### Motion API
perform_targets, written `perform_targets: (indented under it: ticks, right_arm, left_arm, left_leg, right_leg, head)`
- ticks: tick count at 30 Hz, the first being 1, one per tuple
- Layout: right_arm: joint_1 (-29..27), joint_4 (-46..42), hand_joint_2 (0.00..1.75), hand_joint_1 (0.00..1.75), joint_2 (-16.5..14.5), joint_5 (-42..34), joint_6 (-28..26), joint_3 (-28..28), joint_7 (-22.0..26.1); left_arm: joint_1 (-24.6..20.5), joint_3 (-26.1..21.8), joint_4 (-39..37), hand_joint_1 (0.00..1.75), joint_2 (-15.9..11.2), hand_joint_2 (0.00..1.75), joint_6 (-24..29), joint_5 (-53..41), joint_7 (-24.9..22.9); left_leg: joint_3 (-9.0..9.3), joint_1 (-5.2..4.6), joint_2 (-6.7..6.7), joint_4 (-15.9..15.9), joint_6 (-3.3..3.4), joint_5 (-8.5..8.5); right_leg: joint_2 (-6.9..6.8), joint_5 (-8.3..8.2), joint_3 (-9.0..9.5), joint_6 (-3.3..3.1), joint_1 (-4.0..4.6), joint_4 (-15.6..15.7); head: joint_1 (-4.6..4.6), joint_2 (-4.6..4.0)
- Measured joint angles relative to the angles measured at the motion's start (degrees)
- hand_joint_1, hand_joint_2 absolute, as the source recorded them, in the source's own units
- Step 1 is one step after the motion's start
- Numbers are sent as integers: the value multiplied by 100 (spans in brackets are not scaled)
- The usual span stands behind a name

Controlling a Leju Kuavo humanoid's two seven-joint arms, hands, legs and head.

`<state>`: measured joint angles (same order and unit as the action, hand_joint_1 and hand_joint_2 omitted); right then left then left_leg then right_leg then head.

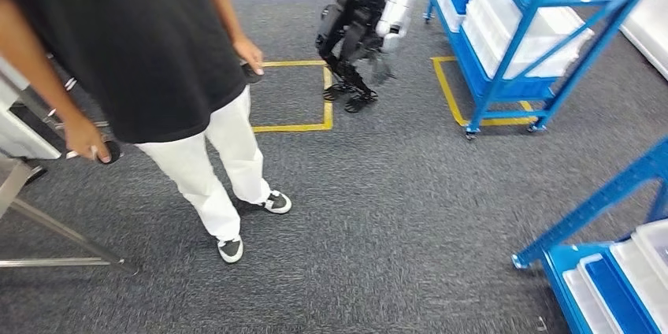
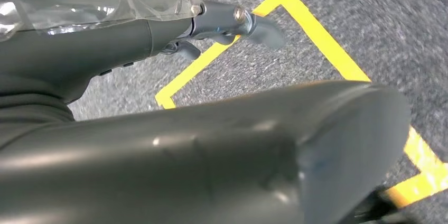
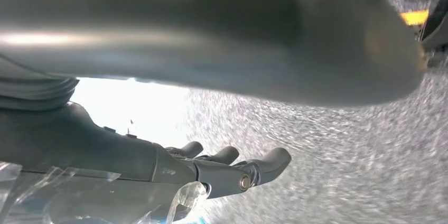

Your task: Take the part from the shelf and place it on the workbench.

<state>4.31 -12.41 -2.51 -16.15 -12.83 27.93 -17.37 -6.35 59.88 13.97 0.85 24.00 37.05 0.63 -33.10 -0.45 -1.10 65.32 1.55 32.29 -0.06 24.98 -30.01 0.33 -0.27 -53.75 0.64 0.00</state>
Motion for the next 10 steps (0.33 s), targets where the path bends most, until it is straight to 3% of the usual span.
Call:
perform_targets:
  ticks: [2,3,5,7,9,10]
  right_arm:
    - [3,0,0,0,0,0,0,0,4]
    - [-1,0,0,0,0,0,-1,0,7]
    - [-7,0,0,0,0,-2,-2,0,12]
    - [0,0,0,0,0,-3,-3,0,20]
    - [6,0,0,0,0,-3,-12,0,23]
    - [9,0,0,0,0,-3,-15,0,23]
  left_arm:
    - [38,2,0,0,0,0,0,8,0]
    - [49,2,0,0,0,0,1,10,1]
    - [48,3,0,0,-1,0,2,10,3]
    - [41,3,0,0,-1,0,4,13,7]
    - [45,4,0,0,0,0,8,17,11]
    - [47,4,0,0,0,0,9,19,13]
  left_leg:
    - [-282,57,60,641,-53,237]
    - [-283,82,63,662,-73,190]
    - [38,132,155,23,-105,-185]
    - [406,179,463,-798,-121,-507]
    - [515,177,628,-1107,-92,-581]
    - [511,168,605,-1111,-76,-581]
  right_leg:
    - [179,-35,-43,3,-8,-1]
    - [274,-50,-56,18,-15,-3]
    - [447,-75,-61,58,-37,-7]
    - [597,-95,-89,119,-38,-26]
    - [730,-129,-152,199,-41,-36]
    - [764,-140,-172,219,-47,-36]
  head:
    - [2,0]
    - [4,0]
    - [4,0]
    - [2,0]
    - [-5,0]
    - [-9,0]
